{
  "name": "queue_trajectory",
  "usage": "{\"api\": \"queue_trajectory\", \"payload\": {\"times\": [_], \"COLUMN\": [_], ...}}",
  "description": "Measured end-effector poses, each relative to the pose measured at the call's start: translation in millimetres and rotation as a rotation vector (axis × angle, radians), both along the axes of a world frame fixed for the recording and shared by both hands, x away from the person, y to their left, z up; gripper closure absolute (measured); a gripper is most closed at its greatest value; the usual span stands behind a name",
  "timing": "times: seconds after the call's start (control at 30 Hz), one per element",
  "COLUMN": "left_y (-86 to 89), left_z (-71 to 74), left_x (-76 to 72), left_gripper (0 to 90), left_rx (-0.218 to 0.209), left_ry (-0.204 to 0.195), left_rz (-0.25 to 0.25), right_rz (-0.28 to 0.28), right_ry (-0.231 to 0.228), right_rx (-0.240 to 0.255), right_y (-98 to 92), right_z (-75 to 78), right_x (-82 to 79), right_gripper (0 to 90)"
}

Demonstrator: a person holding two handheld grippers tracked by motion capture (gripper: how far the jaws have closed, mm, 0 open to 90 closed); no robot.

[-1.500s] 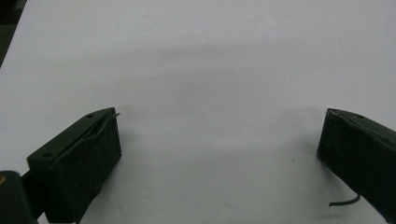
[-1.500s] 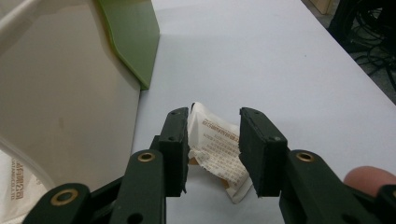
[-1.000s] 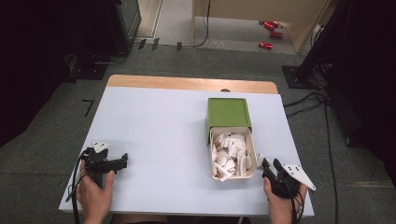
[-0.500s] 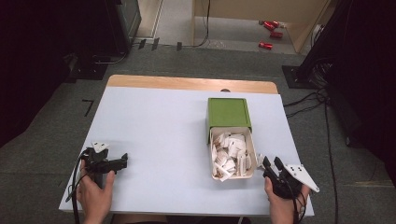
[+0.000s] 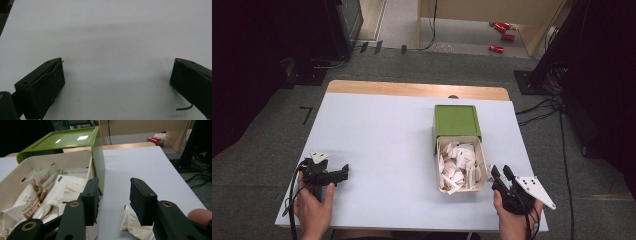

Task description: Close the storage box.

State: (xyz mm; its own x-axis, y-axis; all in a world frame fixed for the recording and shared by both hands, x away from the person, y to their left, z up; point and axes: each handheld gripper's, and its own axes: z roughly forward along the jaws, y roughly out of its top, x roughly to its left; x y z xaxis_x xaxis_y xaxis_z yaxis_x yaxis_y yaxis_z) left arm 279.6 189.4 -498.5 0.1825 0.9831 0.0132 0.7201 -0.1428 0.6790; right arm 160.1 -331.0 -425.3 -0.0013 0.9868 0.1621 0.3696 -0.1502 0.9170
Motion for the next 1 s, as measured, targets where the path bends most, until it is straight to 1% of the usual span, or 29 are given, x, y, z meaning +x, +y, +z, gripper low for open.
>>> {"api": "queue_trajectory", "payload": {"times": [0.27, 0.53, 0.67, 0.7, 0.8, 1.0], "left_y": [0.0, 0.0, 0.0, 0.0, 0.0, 0.0], "left_z": [0.0, 0.0, 0.0, 0.0, 0.0, 0.0], "left_x": [0.0, 0.0, 0.1, 0.0, 0.1, 0.0], "left_gripper": [0.0, 0.0, 0.0, 0.0, 0.0, 0.0], "left_rx": [0.000, 0.000, 0.000, 0.000, 0.000, 0.000], "left_ry": [0.000, 0.000, 0.000, 0.000, 0.001, 0.000], "left_rz": [0.000, 0.000, 0.000, 0.000, 0.000, 0.000], "right_rz": [0.014, 0.034, 0.054, 0.064, 0.071, 0.075], "right_ry": [-0.017, -0.018, -0.011, -0.003, 0.006, 0.038], "right_rx": [0.007, 0.015, 0.020, 0.019, 0.019, -0.001], "right_y": [5.2, 9.8, 14.2, 16.5, 18.8, 23.9], "right_z": [4.7, 5.6, 3.0, 1.2, -1.3, -12.8], "right_x": [-2.6, -2.6, -1.6, -0.4, 1.0, 4.9], "right_gripper": [61.2, 61.8, 62.4, 62.6, 63.1, 65.0]}}
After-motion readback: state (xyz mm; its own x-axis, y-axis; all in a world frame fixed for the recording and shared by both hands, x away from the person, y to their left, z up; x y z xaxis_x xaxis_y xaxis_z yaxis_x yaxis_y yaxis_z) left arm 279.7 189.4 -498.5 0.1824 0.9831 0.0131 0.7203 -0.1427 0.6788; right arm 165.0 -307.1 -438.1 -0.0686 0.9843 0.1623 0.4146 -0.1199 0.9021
